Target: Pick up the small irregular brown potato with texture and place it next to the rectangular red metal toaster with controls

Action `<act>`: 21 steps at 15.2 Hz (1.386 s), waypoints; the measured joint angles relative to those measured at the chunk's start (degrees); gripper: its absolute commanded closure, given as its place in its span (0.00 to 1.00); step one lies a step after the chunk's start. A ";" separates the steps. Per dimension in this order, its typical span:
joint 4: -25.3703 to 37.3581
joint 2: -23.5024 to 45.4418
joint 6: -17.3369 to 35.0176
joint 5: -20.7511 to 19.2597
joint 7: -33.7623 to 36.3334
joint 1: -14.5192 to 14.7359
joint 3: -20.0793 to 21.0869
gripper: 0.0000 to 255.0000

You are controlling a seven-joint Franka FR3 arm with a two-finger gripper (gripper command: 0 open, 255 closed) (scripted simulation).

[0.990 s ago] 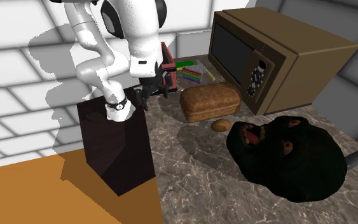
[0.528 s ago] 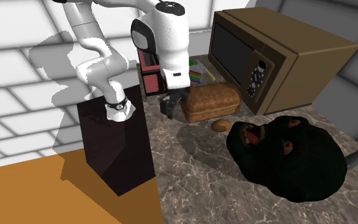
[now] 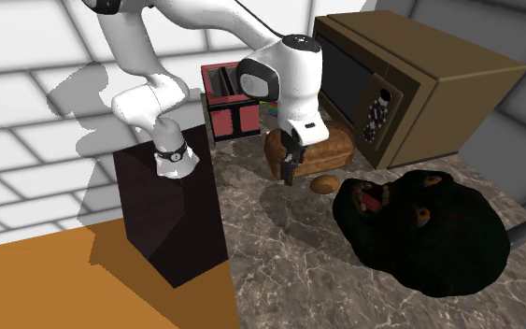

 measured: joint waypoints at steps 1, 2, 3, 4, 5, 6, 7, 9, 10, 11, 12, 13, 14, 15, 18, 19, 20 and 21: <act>1.40 1.58 0.28 -0.77 0.02 0.44 0.56 0.00; 2.59 3.38 1.00 -1.69 0.34 1.01 1.22 0.00; 3.44 5.12 1.96 -2.62 0.39 1.49 1.73 0.00; 4.17 6.88 3.04 -3.61 0.60 2.04 2.24 0.00; 5.34 8.72 3.72 -4.66 0.59 2.52 2.60 0.00; 6.89 10.79 4.26 -5.92 0.97 3.20 3.04 0.00; 7.74 12.30 4.92 -6.96 1.21 3.89 3.45 0.00; 9.54 14.83 5.80 -8.68 1.06 4.66 3.68 0.00; 9.91 15.36 6.16 -9.15 1.27 4.86 3.65 0.00; 10.30 15.99 6.70 -9.61 1.48 5.01 3.56 0.00; 10.63 16.57 7.25 -9.98 1.56 5.06 3.41 0.00; 10.34 17.17 8.04 -10.35 1.97 5.30 3.39 0.00; 10.38 17.38 8.70 -10.51 1.98 5.27 3.28 0.00; 10.19 18.06 9.37 -10.95 2.43 5.53 3.21 0.00; 9.50 19.59 10.72 -11.64 2.84 5.75 2.95 0.00; 9.41 19.71 10.80 -11.69 2.91 5.80 2.94 0.00; 9.27 19.71 10.85 -11.67 2.83 5.78 2.95 0.00; 9.35 19.85 10.81 -11.72 2.86 5.82 2.94 0.00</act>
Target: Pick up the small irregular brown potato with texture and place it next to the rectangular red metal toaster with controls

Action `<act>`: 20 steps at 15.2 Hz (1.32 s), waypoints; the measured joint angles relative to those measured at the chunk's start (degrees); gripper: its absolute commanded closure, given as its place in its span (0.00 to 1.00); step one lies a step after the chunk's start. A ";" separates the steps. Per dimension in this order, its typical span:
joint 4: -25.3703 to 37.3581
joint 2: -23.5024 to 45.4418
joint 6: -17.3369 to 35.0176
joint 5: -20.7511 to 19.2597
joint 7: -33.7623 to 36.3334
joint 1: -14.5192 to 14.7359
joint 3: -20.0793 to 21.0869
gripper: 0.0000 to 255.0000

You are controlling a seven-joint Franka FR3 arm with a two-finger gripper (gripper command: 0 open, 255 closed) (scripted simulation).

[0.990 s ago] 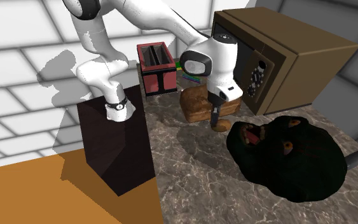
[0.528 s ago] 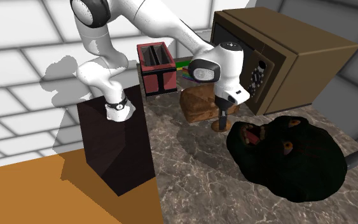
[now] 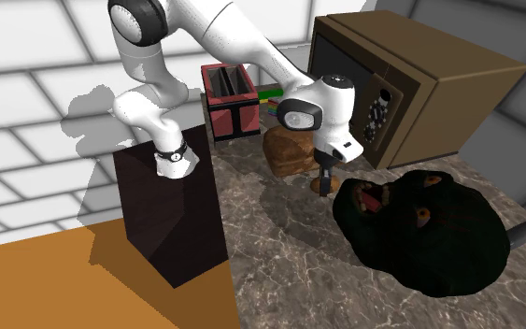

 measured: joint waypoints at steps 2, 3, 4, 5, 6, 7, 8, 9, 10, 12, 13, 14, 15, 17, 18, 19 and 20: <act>0.00 0.04 -0.01 -0.02 0.02 0.03 0.00 0.00; -0.01 0.05 0.01 -0.01 0.02 0.04 0.00 1.00; -0.02 0.09 -0.02 -0.01 0.01 0.07 0.02 1.00; -0.05 0.12 -0.04 -0.02 0.02 0.09 0.04 1.00; -0.07 0.13 -0.05 -0.02 0.02 0.10 0.05 1.00; -0.08 0.14 -0.05 -0.02 0.02 0.11 0.06 1.00; -0.09 0.14 -0.05 -0.02 0.01 0.11 0.06 1.00; -0.09 0.14 -0.05 -0.02 0.01 0.11 0.06 1.00; -0.09 0.14 -0.05 -0.02 0.01 0.11 0.06 1.00; -0.09 0.14 -0.05 -0.02 0.01 0.11 0.06 1.00; -0.11 0.12 -0.06 -0.01 0.01 0.11 0.07 1.00; -0.04 -0.15 -0.39 0.16 -0.09 0.06 0.14 1.00; 0.06 -0.54 -0.84 0.40 -0.25 0.00 0.23 1.00; 0.57 -1.24 -1.97 0.86 -0.59 -0.11 0.41 1.00; 0.88 -1.62 -2.63 1.12 -0.76 -0.16 0.51 1.00; 1.04 -2.05 -3.18 1.38 -0.92 -0.22 0.61 1.00; 1.56 -2.42 -4.03 1.66 -1.19 -0.31 0.68 1.00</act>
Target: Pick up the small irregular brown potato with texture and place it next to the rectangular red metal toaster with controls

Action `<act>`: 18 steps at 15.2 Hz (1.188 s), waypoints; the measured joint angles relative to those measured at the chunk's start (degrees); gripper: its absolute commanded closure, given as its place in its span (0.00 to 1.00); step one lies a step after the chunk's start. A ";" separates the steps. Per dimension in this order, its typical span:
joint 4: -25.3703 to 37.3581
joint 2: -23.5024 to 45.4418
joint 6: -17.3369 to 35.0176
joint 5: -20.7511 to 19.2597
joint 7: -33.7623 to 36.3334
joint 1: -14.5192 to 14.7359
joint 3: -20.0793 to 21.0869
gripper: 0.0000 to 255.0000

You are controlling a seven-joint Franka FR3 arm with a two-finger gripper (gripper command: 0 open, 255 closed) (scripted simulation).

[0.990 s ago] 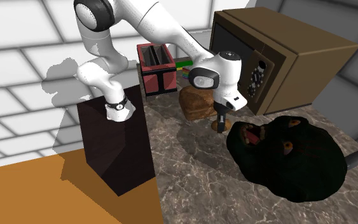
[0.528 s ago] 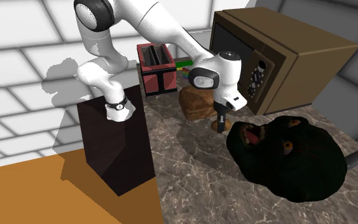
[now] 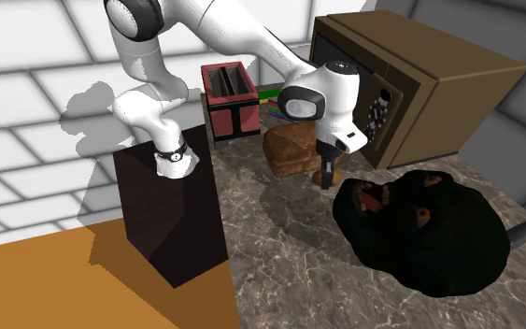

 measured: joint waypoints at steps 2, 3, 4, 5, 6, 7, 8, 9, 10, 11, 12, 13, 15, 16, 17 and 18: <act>0.38 -0.91 -1.20 0.56 -0.44 -0.17 0.15 1.00; 0.67 -1.30 -1.86 0.81 -0.61 -0.22 0.23 1.00; 0.82 -1.84 -2.50 1.10 -0.75 -0.26 0.33 1.00; 1.16 -2.20 -3.16 1.34 -0.97 -0.33 0.37 1.00; 1.59 -2.50 -3.86 1.55 -1.15 -0.39 0.42 1.00; 2.06 -2.72 -4.53 1.69 -1.20 -0.37 0.48 1.00; 2.33 -3.18 -5.23 1.95 -1.29 -0.37 0.57 1.00; 2.88 -3.44 -6.01 2.12 -1.39 -0.36 0.63 1.00; 3.19 -3.89 -6.72 2.40 -1.72 -0.50 0.64 1.00; 3.43 -4.36 -7.39 2.69 -2.03 -0.63 0.64 1.00; 4.15 -4.50 -8.22 2.79 -2.09 -0.61 0.68 1.00; 4.67 -4.73 -8.95 2.94 -2.20 -0.62 0.71 1.00; 5.57 -5.31 -10.39 3.27 -2.40 -0.65 0.79 1.00; 5.92 -5.58 -10.98 3.43 -2.55 -0.69 0.80 1.00; 6.23 -5.95 -11.61 3.66 -2.87 -0.83 0.75 1.00; 6.72 -6.17 -12.30 3.78 -2.90 -0.81 0.79 1.00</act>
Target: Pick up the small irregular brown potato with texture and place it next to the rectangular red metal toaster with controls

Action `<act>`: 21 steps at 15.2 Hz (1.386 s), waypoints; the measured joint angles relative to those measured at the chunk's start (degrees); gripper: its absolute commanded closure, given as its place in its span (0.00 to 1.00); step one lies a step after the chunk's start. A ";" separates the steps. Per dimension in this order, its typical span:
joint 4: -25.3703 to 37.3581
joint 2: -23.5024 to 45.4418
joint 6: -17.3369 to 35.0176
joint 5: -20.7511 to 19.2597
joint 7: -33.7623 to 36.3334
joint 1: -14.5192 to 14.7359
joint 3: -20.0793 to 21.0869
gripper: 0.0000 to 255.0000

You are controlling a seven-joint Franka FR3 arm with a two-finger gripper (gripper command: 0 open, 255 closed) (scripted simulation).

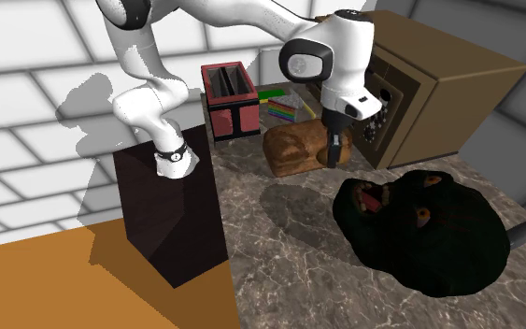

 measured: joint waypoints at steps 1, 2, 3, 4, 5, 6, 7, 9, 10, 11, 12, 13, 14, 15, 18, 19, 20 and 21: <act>0.48 -0.19 -0.66 0.11 -0.06 0.01 0.03 1.00; 1.14 -0.45 -1.55 0.27 -0.18 -0.01 0.06 1.00; 1.59 -0.67 -2.21 0.39 -0.31 -0.04 0.06 1.00; 2.18 -0.82 -2.93 0.49 -0.39 -0.06 0.06 1.00; 2.81 -0.90 -3.63 0.53 -0.38 -0.02 0.10 1.00; 3.41 -1.03 -4.36 0.62 -0.43 -0.01 0.12 1.00; 4.04 -1.18 -5.12 0.71 -0.50 -0.01 0.14 1.00; 5.33 -1.40 -6.60 0.84 -0.65 -0.02 0.15 1.00; 5.91 -1.54 -7.32 0.92 -0.70 -0.02 0.17 1.00; 6.64 -1.58 -8.09 0.95 -0.72 0.00 0.19 1.00; 7.39 -1.59 -8.85 0.98 -0.82 -0.02 0.18 1.00; 8.37 -1.57 -9.80 0.98 -0.75 0.05 0.23 1.00; 9.00 -1.76 -10.60 1.09 -0.84 0.04 0.24 1.00; 9.52 -1.83 -11.18 1.14 -1.02 -0.03 0.19 1.00; 11.67 -1.81 -13.34 1.14 -0.88 0.13 0.31 1.00; 12.69 -1.73 -14.28 1.13 -0.90 0.15 0.33 1.00; 13.34 -1.87 -15.05 1.21 -1.05 0.10 0.30 1.00; 14.21 -1.78 -15.84 1.18 -1.05 0.13 0.31 1.00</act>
